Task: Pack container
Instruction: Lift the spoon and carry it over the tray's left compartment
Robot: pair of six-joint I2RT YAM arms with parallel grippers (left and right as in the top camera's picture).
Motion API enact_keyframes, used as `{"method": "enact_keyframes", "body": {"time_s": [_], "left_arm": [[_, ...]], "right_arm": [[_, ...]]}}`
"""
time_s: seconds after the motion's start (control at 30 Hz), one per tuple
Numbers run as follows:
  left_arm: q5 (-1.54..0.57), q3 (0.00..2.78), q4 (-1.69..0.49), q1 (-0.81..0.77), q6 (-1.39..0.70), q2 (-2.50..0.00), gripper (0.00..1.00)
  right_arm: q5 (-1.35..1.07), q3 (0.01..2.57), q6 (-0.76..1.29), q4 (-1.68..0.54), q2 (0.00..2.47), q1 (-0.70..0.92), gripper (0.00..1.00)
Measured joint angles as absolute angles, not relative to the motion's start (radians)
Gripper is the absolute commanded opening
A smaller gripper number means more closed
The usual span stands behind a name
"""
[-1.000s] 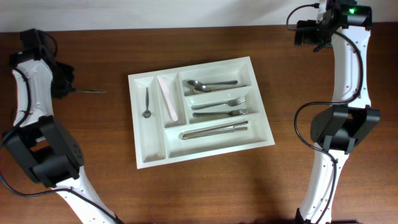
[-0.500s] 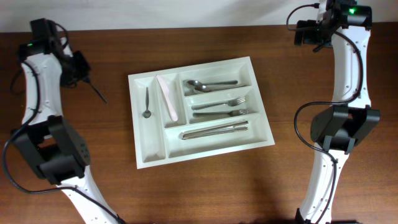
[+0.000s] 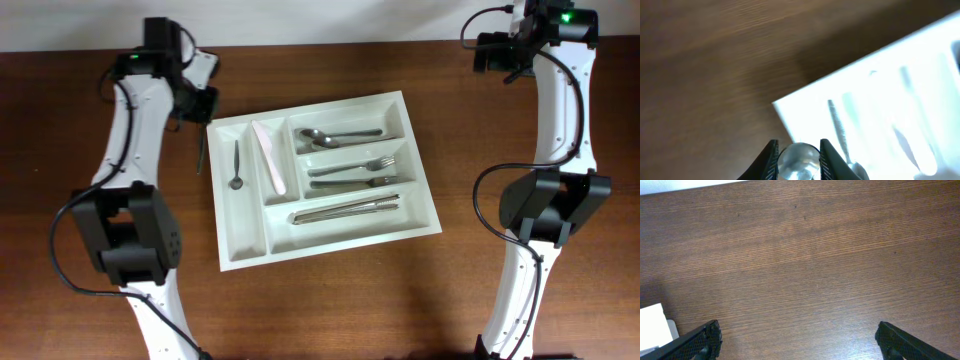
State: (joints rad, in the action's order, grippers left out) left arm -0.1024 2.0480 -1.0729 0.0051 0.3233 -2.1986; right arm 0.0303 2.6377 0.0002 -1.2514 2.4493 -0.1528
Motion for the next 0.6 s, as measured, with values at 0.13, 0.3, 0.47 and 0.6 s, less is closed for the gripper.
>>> {"method": "enact_keyframes", "body": {"time_s": [0.13, 0.3, 0.47, 0.6], "left_arm": [[-0.102, 2.04, -1.071, -0.03, 0.423, -2.199, 0.02], [-0.102, 1.966, -1.042, -0.043, 0.39, -2.199, 0.02], [-0.102, 1.89, -1.042, -0.043, 0.18, -2.199, 0.02], [-0.102, 1.882, -1.062, -0.047, 0.039, -2.199, 0.02]], "right_arm": [[0.03, 2.638, 0.001, -1.251, 2.449, -0.153, 0.99], [0.03, 2.638, 0.001, -1.251, 2.449, -0.153, 0.99], [0.03, 2.638, 0.0, -1.251, 2.449, -0.153, 0.99], [0.03, 2.638, 0.001, -1.251, 2.449, -0.153, 0.99]]}}
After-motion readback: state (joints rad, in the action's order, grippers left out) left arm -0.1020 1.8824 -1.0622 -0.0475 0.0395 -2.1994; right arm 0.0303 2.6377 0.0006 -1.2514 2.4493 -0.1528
